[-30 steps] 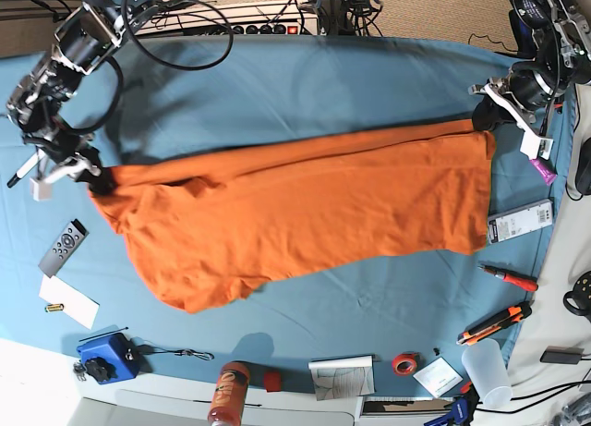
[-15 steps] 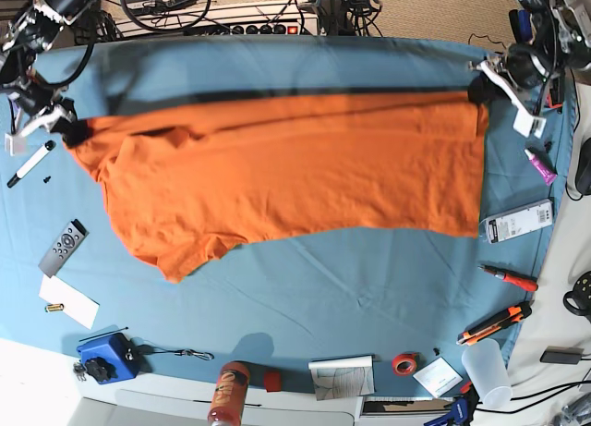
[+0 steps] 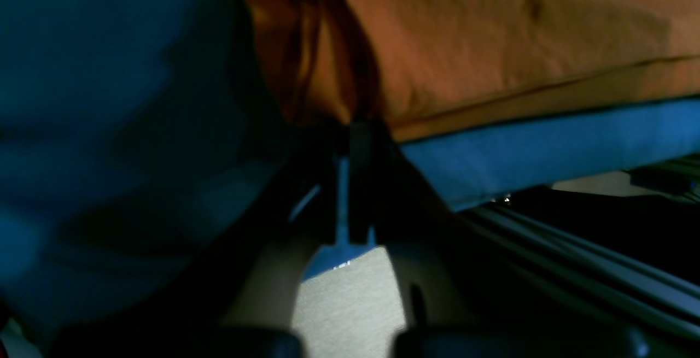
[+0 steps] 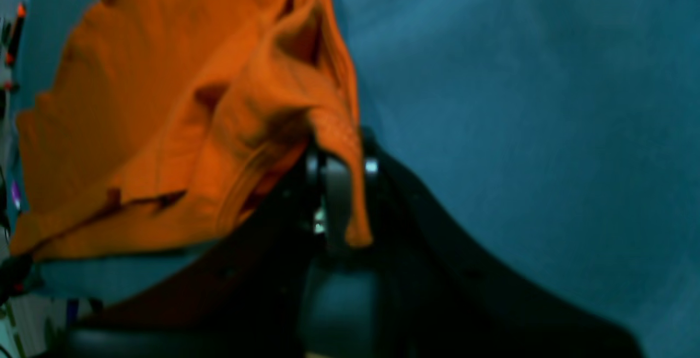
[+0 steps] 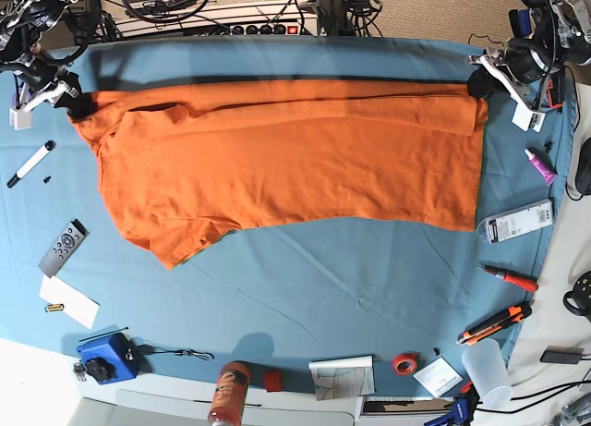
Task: Layout the t-shirt on the table in an organized manner, then fold the t-shirt properly
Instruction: 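Stretch the folded edge between both grippers and release, then grasp the t-shirt hem corners with both grippers, then fold the hem toward the folded edge with both grippers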
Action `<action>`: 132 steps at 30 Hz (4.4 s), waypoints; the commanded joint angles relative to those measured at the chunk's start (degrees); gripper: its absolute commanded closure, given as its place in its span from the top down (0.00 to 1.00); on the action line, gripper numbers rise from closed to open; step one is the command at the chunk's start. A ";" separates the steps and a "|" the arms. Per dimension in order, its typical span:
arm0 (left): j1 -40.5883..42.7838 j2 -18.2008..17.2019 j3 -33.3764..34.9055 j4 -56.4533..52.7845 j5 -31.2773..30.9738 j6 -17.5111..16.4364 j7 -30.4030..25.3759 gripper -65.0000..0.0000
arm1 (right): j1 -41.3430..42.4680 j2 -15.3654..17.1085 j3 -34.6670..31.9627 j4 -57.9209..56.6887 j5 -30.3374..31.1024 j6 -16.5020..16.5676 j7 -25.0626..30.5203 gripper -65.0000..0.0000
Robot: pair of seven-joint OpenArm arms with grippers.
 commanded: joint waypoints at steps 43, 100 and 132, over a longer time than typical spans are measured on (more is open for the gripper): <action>-4.85 -0.92 -0.33 7.93 8.57 1.92 -7.63 0.45 | 11.17 7.85 0.35 1.01 10.36 0.06 0.99 0.22; -29.64 -1.01 16.65 -12.37 27.32 5.27 -16.59 0.44 | 41.70 1.95 -55.01 -17.73 -49.88 -9.81 28.63 0.00; -40.79 -2.36 16.44 -25.90 17.29 3.50 0.17 0.00 | 39.82 1.92 -45.42 -16.04 -42.07 -6.60 27.52 0.00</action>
